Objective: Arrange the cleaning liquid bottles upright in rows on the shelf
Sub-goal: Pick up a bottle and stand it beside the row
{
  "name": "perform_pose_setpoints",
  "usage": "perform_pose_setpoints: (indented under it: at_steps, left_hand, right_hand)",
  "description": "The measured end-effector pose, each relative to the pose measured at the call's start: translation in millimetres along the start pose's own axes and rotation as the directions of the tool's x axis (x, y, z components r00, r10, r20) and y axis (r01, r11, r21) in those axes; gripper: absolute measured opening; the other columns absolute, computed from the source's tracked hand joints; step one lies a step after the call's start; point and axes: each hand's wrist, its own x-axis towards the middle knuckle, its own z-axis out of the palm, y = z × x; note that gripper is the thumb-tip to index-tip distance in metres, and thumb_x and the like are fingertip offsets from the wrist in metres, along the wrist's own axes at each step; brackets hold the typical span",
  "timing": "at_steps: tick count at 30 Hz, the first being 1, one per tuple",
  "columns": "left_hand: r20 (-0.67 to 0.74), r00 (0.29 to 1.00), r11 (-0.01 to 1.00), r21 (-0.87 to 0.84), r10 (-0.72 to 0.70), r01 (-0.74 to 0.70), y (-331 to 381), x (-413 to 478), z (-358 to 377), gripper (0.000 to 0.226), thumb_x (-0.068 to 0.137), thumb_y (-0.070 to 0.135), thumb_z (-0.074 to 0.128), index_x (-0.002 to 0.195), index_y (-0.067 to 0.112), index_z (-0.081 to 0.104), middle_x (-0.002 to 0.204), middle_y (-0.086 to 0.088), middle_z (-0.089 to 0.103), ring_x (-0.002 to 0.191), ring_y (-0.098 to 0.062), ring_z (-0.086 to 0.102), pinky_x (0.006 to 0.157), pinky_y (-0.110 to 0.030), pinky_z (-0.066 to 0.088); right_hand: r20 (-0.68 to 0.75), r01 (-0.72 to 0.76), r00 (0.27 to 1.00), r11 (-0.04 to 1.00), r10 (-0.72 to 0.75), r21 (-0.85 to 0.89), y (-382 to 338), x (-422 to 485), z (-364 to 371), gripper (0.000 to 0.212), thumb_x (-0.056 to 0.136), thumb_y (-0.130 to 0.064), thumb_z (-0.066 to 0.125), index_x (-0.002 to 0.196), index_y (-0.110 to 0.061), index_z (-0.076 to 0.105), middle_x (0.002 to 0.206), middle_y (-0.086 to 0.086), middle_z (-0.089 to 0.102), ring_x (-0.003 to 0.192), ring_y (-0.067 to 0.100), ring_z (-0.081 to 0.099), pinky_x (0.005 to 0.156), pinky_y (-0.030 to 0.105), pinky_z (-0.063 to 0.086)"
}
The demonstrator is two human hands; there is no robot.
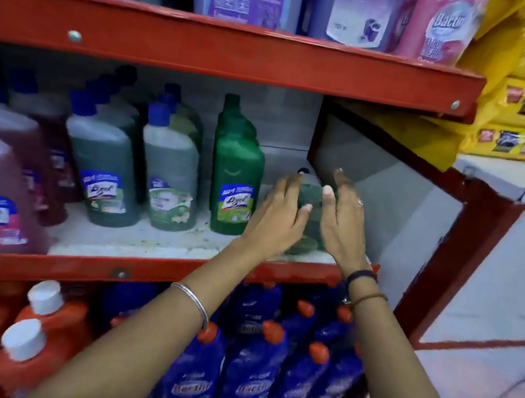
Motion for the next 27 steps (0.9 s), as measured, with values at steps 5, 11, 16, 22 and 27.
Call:
perform_pose_setpoints:
  at_steps: [5, 11, 16, 22, 27]
  left_hand:
    - [0.157, 0.894, 0.900, -0.059, -0.419, 0.432, -8, 38, 33, 0.064, 0.096, 0.039, 0.034, 0.144, 0.003, 0.011, 0.151, -0.022, 0.023, 0.138, -0.036, 0.024, 0.115, -0.043, 0.022]
    - [0.248, 0.795, 0.789, -0.148, -0.554, 0.596, -8, 56, 51, 0.062, 0.095, 0.044, 0.033, 0.143, 0.008, 0.018, 0.143, -0.017, 0.043, 0.125, -0.034, 0.046, 0.102, -0.038, 0.040]
    - [0.187, 0.816, 0.700, -0.434, -0.546, 0.568, -8, 54, 50, 0.037, 0.090, 0.028, 0.051, 0.124, 0.014, 0.043, 0.123, -0.013, 0.058, 0.109, -0.031, 0.057, 0.096, -0.043, 0.049]
    - [0.129, 0.873, 0.620, -0.655, -0.471, 0.432, -4, 29, 29, 0.068, 0.085, 0.009, 0.061, 0.141, 0.015, 0.023, 0.124, 0.007, 0.040, 0.111, -0.010, 0.045, 0.093, -0.027, 0.041]
    - [0.120, 0.919, 0.550, -0.770, -0.376, 0.325, -10, -22, -11, 0.058, 0.085, -0.003, 0.057, 0.136, 0.010, 0.033, 0.134, -0.003, 0.048, 0.117, -0.021, 0.055, 0.092, -0.028, 0.051]
  right_hand:
    - [0.213, -0.299, 0.934, 0.954, 0.289, 0.020, 44, 43, 1, 0.053, 0.095, -0.039, 0.033, 0.133, -0.003, 0.042, 0.140, 0.022, 0.047, 0.127, 0.035, 0.044, 0.105, 0.036, 0.033]
    - [0.394, -0.369, 0.854, 0.929, 0.340, 0.000, 68, 66, 18, 0.048, 0.085, -0.038, 0.043, 0.125, -0.012, 0.051, 0.118, 0.020, 0.063, 0.104, 0.036, 0.059, 0.080, 0.031, 0.044]
    - [0.324, -0.449, 0.875, 0.854, 0.361, 0.262, 60, 60, 25, 0.030, 0.085, -0.019, 0.053, 0.113, -0.009, 0.058, 0.108, 0.015, 0.067, 0.098, 0.030, 0.065, 0.085, 0.037, 0.054]
    - [0.235, -0.419, 0.907, 0.702, 0.348, 0.576, 30, 34, 10, 0.022, 0.083, -0.002, 0.061, 0.099, -0.016, 0.059, 0.092, 0.005, 0.069, 0.088, 0.024, 0.067, 0.081, 0.036, 0.055]
    - [0.278, -0.416, 0.909, 0.641, 0.311, 0.645, -3, -4, 7, 0.045, 0.078, -0.006, 0.070, 0.120, -0.007, 0.055, 0.110, 0.012, 0.068, 0.099, 0.026, 0.067, 0.087, 0.039, 0.055]
